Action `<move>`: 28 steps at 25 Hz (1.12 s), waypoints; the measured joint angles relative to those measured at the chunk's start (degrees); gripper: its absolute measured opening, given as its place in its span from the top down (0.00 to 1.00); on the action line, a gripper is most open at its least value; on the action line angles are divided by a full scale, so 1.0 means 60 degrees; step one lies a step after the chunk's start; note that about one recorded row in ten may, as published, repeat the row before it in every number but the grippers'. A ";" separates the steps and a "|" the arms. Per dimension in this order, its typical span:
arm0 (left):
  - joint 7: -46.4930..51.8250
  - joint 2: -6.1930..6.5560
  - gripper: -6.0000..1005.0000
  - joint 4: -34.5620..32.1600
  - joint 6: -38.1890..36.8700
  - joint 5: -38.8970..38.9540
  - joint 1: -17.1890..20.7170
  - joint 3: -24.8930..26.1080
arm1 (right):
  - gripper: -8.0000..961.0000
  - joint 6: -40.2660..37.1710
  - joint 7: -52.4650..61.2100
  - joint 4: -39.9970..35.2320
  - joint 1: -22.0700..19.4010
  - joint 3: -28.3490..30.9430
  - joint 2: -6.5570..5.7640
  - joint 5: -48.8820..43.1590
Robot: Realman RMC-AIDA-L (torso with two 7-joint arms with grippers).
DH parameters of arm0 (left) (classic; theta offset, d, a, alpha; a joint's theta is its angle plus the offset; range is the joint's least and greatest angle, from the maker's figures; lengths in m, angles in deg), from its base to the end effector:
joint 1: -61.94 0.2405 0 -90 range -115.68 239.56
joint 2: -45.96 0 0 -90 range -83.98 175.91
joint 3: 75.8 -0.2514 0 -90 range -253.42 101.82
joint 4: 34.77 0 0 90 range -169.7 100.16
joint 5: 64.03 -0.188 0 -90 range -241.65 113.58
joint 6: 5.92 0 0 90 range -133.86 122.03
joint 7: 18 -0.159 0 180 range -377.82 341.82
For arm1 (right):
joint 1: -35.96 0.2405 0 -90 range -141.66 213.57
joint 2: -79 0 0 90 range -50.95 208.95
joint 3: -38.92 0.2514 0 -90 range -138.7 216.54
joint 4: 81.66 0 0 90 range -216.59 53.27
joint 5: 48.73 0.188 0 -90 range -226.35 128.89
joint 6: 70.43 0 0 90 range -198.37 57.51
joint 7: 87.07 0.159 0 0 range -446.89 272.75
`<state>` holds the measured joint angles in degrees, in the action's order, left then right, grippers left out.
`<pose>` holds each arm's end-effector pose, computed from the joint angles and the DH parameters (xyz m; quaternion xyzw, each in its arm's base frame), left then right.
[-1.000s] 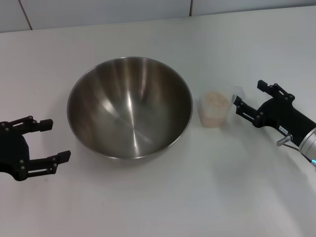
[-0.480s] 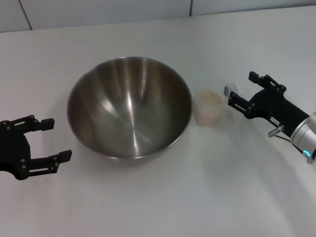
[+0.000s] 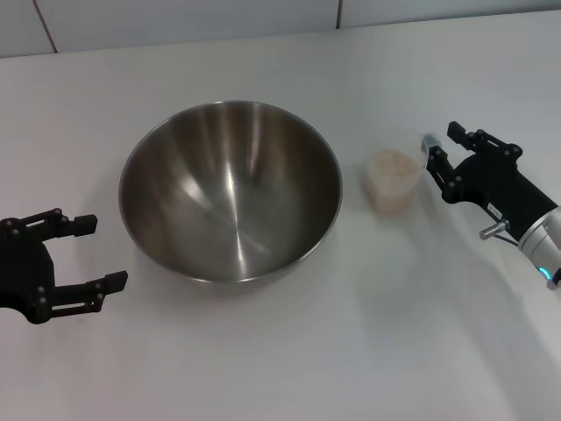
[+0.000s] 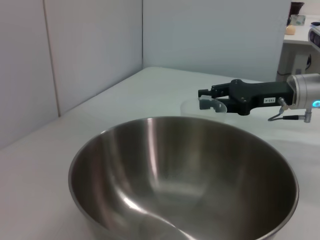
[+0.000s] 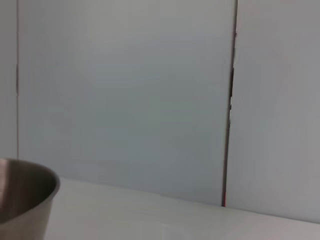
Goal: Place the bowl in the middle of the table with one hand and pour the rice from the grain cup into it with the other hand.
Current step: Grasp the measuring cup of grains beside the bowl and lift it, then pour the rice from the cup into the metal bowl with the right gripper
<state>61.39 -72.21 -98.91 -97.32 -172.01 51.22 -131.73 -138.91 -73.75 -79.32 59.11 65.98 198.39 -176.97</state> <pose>-0.2670 0.2584 0.0239 -0.9653 -0.1305 -0.1520 0.1674 0.3198 0.2995 -0.0346 -0.7902 0.2098 0.2480 0.5197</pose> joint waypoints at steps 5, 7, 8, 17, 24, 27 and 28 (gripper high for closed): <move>0.0010 -0.0010 0.17 0.0000 0.0000 -0.0008 0.0000 -0.0031 | 0.76 0.0068 -0.0007 0.0053 0.0017 0.0030 0.0011 0.0000; 0.0013 -0.0011 0.17 0.0000 -0.0003 -0.0009 0.0000 -0.0031 | 0.80 0.0069 -0.0008 0.0060 0.0018 0.0031 0.0011 0.0000; 0.0021 -0.0010 0.17 0.0000 -0.0003 -0.0009 -0.0003 -0.0027 | 0.81 0.0068 -0.0009 0.0074 0.0019 0.0032 0.0011 0.0000; 0.0086 0.0000 0.17 -0.0003 -0.0003 -0.0008 -0.0098 -0.0056 | 0.97 -0.0284 -0.0030 0.0122 -0.0035 0.0049 0.0006 0.0001; 0.0094 0.0008 0.17 -0.0018 -0.0014 -0.0006 -0.0131 -0.0070 | 0.98 -0.2297 -0.0065 0.0124 -0.0268 0.0272 0.0010 0.0018; 0.0097 0.0009 0.17 -0.0019 -0.0015 -0.0006 -0.0132 -0.0092 | 0.97 -0.3454 -0.0511 0.0304 -0.0261 0.0277 0.0018 0.0018; 0.0097 0.0006 0.17 -0.0018 -0.0015 -0.0006 -0.0133 -0.0096 | 0.97 -0.3828 -0.0818 0.0452 -0.0230 0.0280 0.0018 0.0018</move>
<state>61.97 -72.17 -99.02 -97.41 -172.05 50.42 -132.31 -161.87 -78.66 -76.61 57.73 67.65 198.50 -176.85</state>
